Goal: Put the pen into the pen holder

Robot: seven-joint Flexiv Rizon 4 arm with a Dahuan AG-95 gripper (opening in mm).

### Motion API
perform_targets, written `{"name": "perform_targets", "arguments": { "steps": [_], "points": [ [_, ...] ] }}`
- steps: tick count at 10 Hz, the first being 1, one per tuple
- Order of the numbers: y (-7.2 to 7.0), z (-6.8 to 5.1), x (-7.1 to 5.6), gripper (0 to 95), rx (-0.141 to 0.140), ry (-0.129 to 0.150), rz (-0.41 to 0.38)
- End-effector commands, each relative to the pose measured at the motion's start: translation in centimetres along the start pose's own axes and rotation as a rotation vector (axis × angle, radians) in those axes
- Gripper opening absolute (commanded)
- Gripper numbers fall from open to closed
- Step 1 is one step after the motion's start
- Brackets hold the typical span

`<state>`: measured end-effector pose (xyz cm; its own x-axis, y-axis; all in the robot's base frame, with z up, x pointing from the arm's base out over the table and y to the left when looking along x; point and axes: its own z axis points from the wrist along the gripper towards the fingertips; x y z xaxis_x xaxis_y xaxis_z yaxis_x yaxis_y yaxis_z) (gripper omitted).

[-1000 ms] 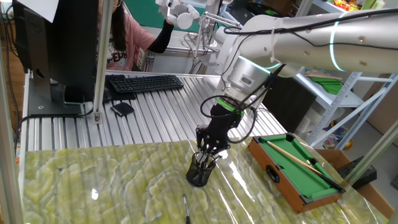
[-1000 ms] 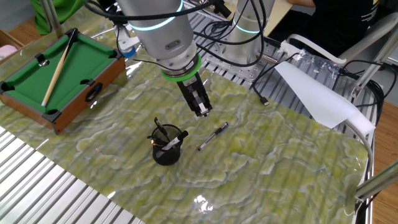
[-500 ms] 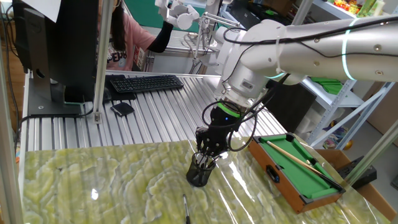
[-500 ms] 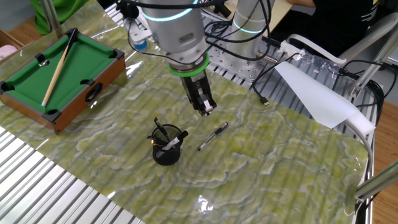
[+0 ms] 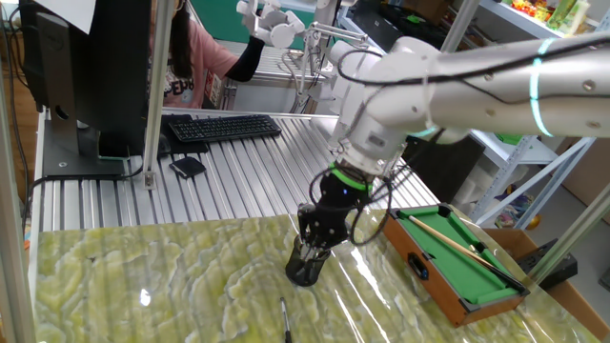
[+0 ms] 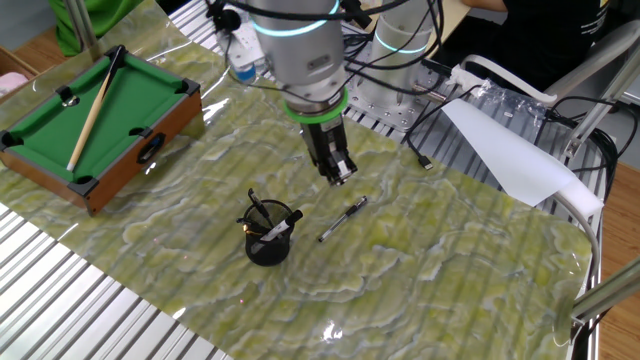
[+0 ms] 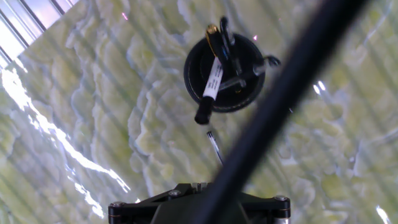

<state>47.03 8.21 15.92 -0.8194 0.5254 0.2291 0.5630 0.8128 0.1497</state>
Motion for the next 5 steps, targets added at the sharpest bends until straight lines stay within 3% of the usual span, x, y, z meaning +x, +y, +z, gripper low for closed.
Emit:
{"name": "perform_targets", "arguments": {
  "steps": [1,5],
  "points": [
    [-0.02,0.58,0.07,0.0,0.01,-0.004,-0.007],
    [-0.36,1.32,0.63,0.0,0.034,-0.016,-0.05]
  ]
}}
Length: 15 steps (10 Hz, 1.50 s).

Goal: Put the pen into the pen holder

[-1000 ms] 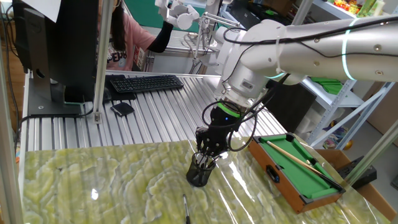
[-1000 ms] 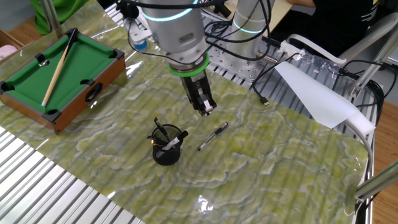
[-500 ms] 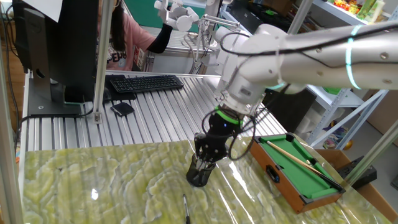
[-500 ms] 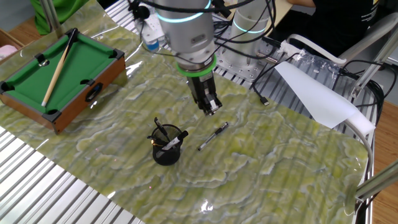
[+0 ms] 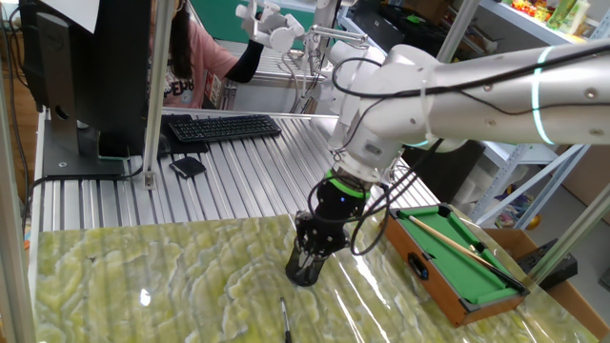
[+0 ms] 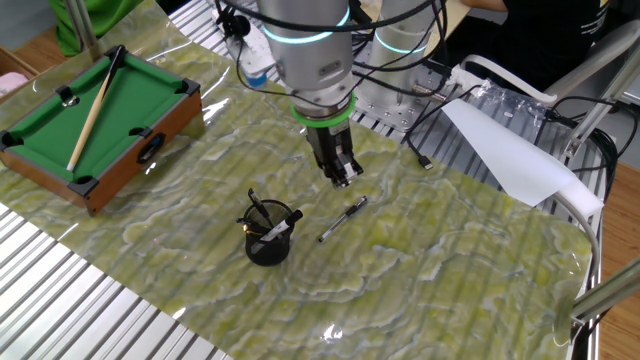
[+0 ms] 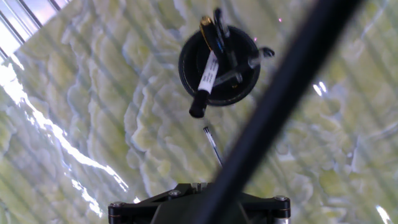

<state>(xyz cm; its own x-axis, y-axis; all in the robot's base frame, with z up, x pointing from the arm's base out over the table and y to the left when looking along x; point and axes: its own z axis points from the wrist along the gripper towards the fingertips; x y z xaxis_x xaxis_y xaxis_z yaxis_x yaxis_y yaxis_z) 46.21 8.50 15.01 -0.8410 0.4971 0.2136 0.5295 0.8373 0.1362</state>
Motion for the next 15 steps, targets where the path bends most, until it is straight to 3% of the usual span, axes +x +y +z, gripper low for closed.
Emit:
{"name": "perform_targets", "arguments": {
  "steps": [1,9,12,15],
  "points": [
    [-0.1,0.6,0.3,0.0,0.02,-0.009,-0.028],
    [-0.3,2.7,1.4,0.0,0.044,-0.009,-0.06],
    [-0.3,3.1,1.6,0.0,0.068,-0.024,-0.091],
    [-0.1,4.6,2.1,0.0,0.099,-0.048,-0.092]
  ]
}}
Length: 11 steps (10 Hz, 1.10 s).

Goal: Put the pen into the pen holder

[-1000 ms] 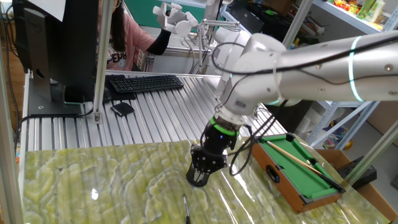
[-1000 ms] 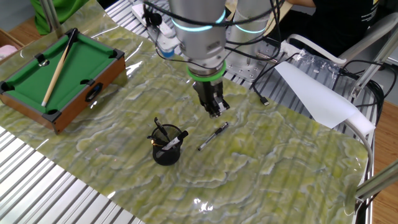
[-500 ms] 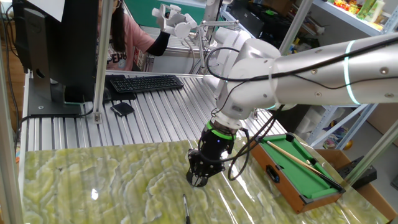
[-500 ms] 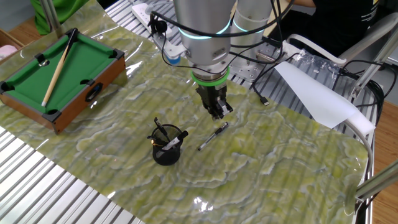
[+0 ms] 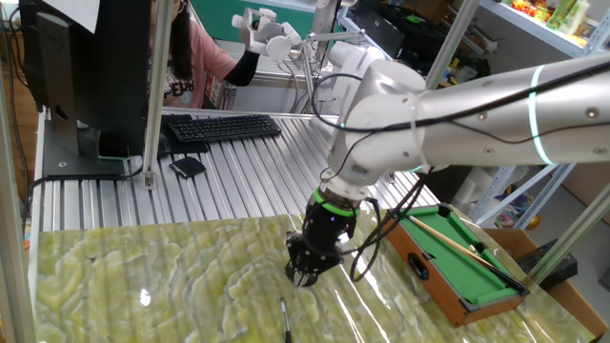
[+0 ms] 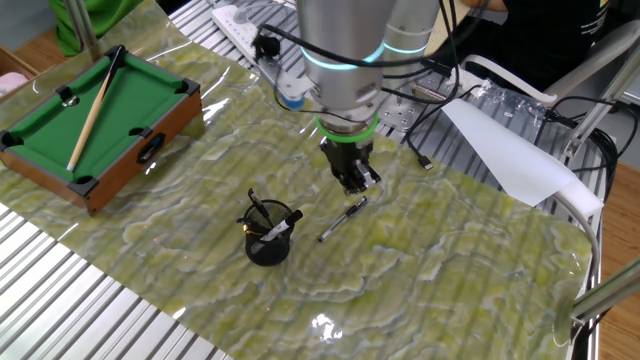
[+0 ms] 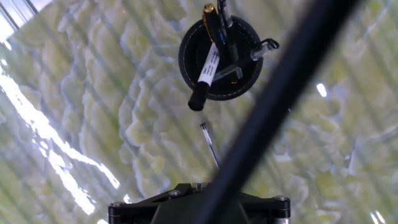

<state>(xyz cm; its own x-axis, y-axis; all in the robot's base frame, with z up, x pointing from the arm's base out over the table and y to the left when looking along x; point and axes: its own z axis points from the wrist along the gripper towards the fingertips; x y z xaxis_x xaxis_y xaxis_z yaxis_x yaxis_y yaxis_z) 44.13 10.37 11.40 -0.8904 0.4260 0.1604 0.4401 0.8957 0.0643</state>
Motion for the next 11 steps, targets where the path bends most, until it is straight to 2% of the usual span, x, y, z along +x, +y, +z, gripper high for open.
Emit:
{"name": "perform_targets", "arguments": {
  "steps": [1,8,9,11],
  "points": [
    [0.1,0.9,0.4,0.0,0.009,-0.003,-0.001],
    [0.1,1.9,0.8,0.0,0.029,-0.012,-0.054],
    [0.2,2.2,0.9,0.0,0.037,-0.014,-0.074],
    [0.4,3.3,1.2,0.0,0.08,-0.032,-0.106]
  ]
}}
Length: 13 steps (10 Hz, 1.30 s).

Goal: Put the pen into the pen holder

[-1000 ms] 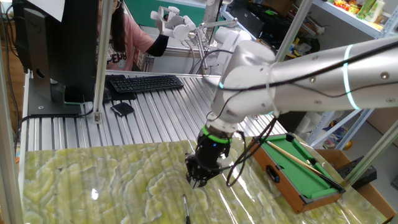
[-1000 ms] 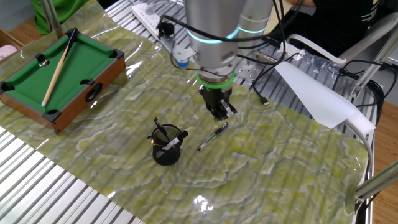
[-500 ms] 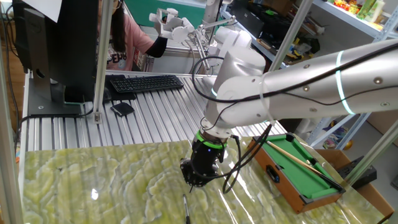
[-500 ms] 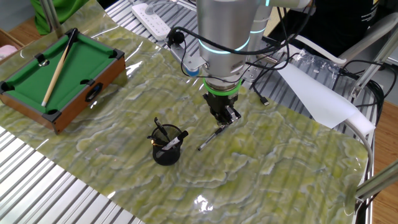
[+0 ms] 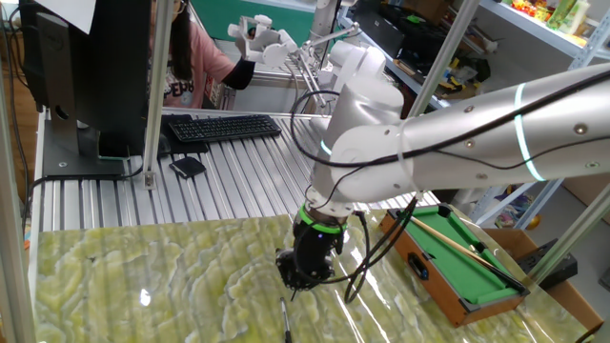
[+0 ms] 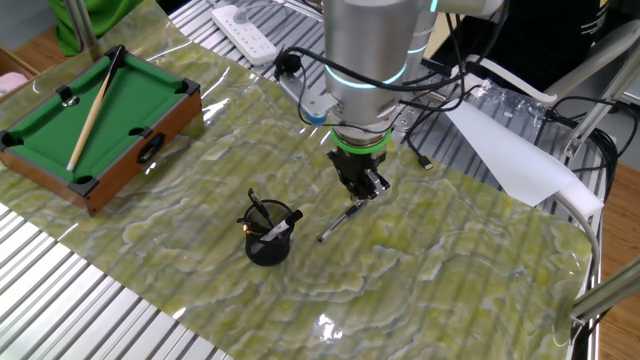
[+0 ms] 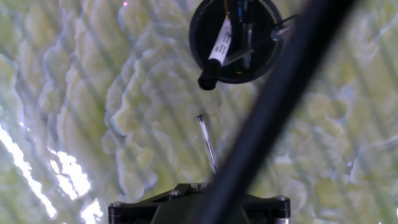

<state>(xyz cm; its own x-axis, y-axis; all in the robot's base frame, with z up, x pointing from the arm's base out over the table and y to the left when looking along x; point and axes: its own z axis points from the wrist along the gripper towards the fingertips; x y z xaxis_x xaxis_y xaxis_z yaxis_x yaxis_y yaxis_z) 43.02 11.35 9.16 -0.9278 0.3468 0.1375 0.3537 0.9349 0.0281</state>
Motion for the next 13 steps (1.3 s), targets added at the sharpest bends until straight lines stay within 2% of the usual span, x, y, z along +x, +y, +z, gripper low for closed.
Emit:
{"name": "perform_targets", "arguments": {
  "steps": [1,2,13],
  "points": [
    [0.25,1.2,0.2,0.0,0.028,-0.011,-0.016],
    [0.34,1.67,0.31,0.0,0.025,-0.01,-0.012],
    [0.35,1.72,0.32,0.0,0.022,-0.001,-0.017]
  ]
}}
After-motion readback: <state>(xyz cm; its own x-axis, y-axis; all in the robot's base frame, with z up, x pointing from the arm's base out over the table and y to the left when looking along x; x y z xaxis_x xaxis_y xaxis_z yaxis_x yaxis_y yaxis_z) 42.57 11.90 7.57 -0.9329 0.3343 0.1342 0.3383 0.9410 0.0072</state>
